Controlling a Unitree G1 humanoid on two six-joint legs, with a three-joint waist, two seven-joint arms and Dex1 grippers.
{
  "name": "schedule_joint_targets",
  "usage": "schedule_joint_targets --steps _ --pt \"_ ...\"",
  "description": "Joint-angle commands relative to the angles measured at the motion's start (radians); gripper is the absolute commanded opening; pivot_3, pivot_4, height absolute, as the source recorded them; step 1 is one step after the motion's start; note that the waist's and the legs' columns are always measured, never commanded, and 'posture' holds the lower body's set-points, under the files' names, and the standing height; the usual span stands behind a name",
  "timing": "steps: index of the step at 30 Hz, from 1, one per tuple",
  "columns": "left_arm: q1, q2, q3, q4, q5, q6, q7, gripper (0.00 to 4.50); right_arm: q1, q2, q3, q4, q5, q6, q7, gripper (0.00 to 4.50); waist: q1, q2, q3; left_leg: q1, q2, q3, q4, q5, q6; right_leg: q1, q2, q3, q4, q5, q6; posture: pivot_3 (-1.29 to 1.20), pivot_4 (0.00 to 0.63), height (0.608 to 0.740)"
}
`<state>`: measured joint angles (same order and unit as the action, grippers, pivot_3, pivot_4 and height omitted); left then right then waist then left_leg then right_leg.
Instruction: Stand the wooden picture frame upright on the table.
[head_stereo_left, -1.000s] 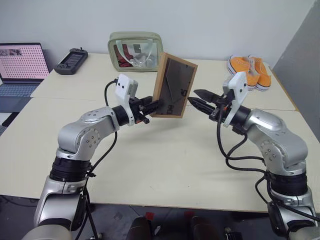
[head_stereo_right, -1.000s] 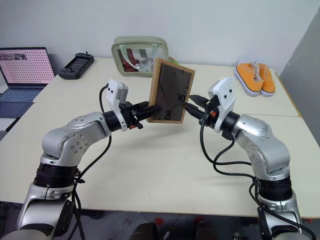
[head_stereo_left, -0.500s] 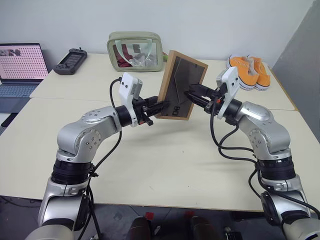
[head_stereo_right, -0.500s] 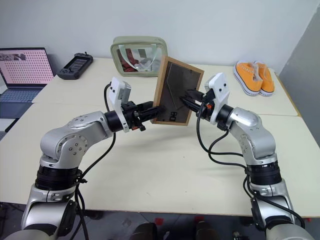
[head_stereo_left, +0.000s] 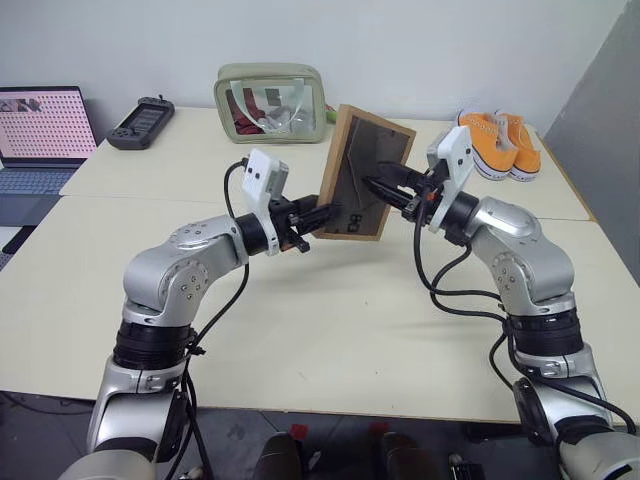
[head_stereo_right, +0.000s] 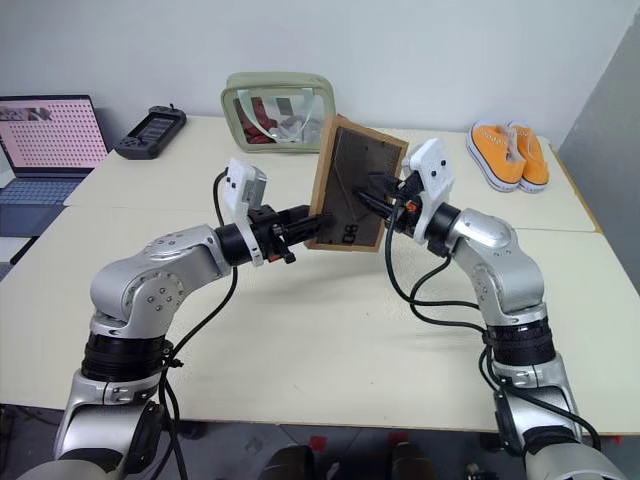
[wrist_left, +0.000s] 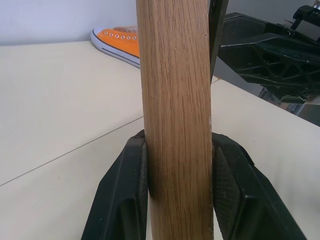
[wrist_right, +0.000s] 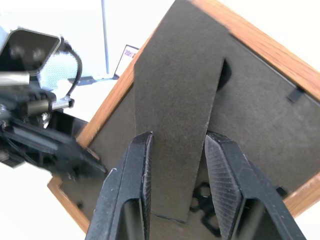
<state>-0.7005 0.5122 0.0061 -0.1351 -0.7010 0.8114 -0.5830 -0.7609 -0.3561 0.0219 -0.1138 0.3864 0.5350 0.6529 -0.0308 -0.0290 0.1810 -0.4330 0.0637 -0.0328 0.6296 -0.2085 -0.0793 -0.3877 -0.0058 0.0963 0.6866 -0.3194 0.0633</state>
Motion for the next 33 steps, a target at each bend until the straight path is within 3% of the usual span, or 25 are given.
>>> schedule_joint_targets --steps 1,10,23,30,33 --pt "-0.045 -0.015 -0.006 0.02 0.028 -0.043 -0.043 1.3 -0.006 0.025 0.0 -0.11 0.049 0.031 -0.014 1.61 0.0 0.0 0.0 0.0 0.0 0.0 0.0 0.0 0.0 0.0 0.0 0.0 0.001 0.0 0.0 0.0 0.15 0.74" --pt "-0.136 -0.04 0.004 0.231 0.118 -0.104 -0.102 1.3 0.076 -0.004 -0.032 -0.218 0.062 0.107 -0.037 1.61 0.002 0.0 0.0 0.0 0.0 -0.001 0.001 0.0 0.0 -0.001 0.0 0.0 0.004 0.0 0.0 0.0 0.15 0.74" --pt "-0.175 -0.087 0.025 0.161 0.092 -0.043 -0.119 1.3 0.079 -0.072 -0.006 -0.144 -0.013 0.068 -0.022 1.61 -0.001 0.0 0.0 0.0 0.0 -0.001 0.001 0.0 0.0 -0.001 0.001 0.0 0.004 0.0 0.0 0.0 0.15 0.74" --pt "-0.169 -0.094 0.038 0.137 0.085 -0.016 -0.109 1.3 0.1 -0.14 0.022 -0.144 -0.084 0.007 -0.004 2.86 -0.001 0.0 0.0 0.0 0.0 -0.001 0.001 0.0 0.0 -0.001 0.001 0.0 0.004 0.0 0.0 0.0 0.15 0.74" --pt "-0.166 -0.089 0.047 0.14 0.08 -0.001 -0.105 1.3 0.165 -0.221 0.031 -0.159 -0.125 -0.051 0.047 2.86 0.001 0.0 0.0 0.0 0.0 -0.001 0.001 0.0 0.0 -0.001 0.001 0.0 0.004 0.0 0.0 0.0 0.15 0.74"
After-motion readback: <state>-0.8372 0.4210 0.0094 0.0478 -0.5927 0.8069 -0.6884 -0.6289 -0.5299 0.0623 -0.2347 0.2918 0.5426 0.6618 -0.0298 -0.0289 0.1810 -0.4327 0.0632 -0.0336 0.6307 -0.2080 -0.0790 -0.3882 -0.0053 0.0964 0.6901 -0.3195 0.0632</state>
